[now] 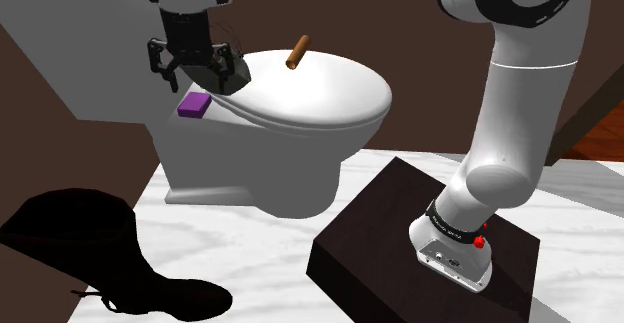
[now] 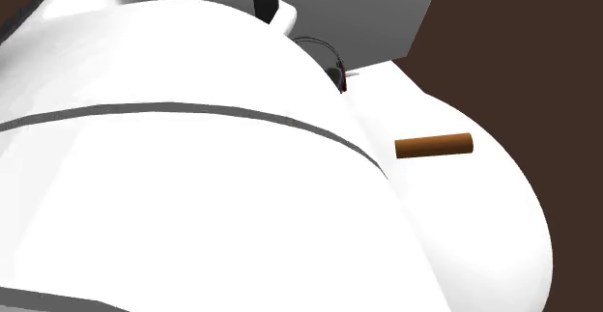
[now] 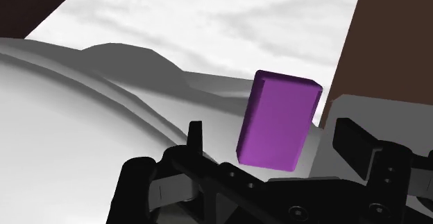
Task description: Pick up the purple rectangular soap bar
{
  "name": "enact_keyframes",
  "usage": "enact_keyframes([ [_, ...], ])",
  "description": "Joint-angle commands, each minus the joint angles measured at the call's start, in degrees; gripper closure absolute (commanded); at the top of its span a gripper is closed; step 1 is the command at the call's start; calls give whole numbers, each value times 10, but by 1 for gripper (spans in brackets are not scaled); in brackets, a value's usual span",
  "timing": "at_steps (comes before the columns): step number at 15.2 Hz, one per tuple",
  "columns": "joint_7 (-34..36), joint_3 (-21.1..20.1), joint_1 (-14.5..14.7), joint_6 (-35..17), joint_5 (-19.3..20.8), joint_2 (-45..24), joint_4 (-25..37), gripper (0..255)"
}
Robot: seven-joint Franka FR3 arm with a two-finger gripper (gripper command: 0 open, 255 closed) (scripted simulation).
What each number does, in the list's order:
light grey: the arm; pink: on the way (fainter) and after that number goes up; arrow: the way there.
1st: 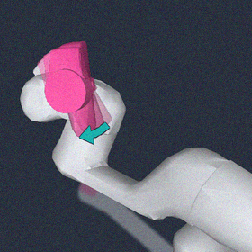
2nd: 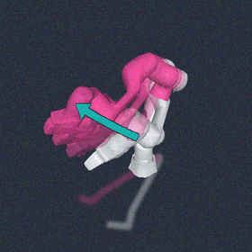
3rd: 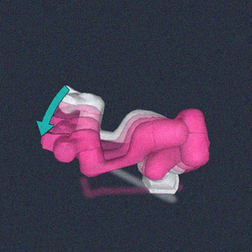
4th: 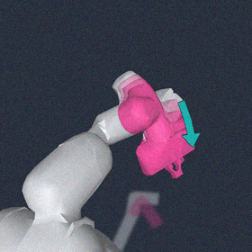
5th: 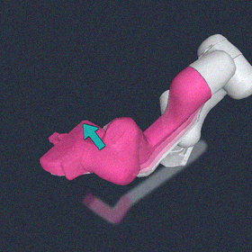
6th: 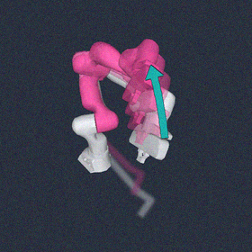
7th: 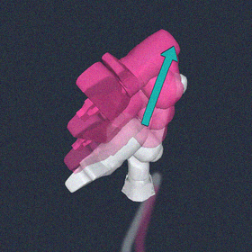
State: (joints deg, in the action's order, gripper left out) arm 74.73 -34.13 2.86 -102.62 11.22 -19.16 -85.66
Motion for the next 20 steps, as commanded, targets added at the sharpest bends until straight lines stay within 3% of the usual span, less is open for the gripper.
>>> enact_keyframes([
  [1, 27, 7, 23, 19, 21, -48, 58, 0],
  [10, 32, 10, 17, -37, 25, -51, 4, 0],
  [11, 36, 9, 20, -38, 25, -51, 3, 255],
  [20, 32, 9, 16, -37, 26, -51, 4, 255],
])
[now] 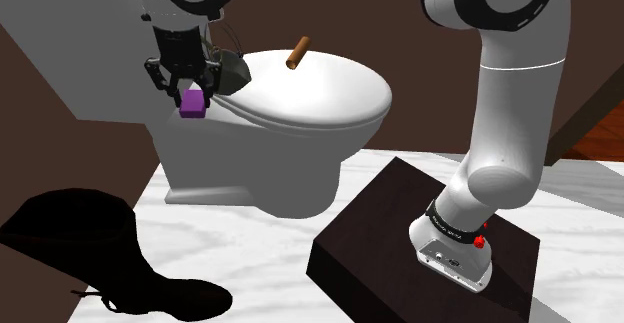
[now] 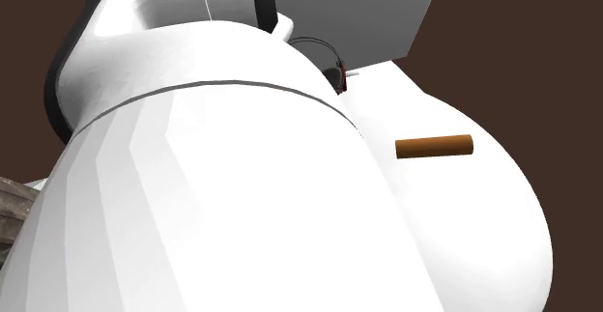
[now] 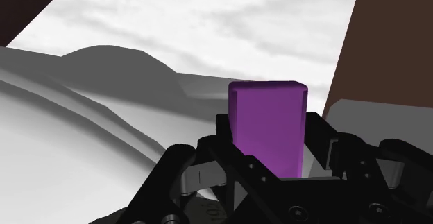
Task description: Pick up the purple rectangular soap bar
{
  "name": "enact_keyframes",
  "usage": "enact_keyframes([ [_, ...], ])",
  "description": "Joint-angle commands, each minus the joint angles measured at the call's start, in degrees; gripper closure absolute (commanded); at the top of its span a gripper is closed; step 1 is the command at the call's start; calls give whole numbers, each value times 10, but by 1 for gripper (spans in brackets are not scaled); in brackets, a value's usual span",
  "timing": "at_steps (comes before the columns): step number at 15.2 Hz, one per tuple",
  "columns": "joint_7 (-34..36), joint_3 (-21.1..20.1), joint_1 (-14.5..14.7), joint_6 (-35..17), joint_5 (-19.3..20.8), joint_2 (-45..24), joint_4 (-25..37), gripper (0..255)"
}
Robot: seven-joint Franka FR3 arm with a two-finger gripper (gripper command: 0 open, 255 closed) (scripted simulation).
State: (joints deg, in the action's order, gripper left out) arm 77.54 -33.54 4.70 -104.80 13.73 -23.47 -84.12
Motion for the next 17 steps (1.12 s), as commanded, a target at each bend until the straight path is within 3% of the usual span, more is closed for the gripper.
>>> enact_keyframes([
  [1, 3, 3, -2, -8, 0, -7, -5, 255],
  [17, -3, -2, 15, 103, -1, -12, 112, 255],
])
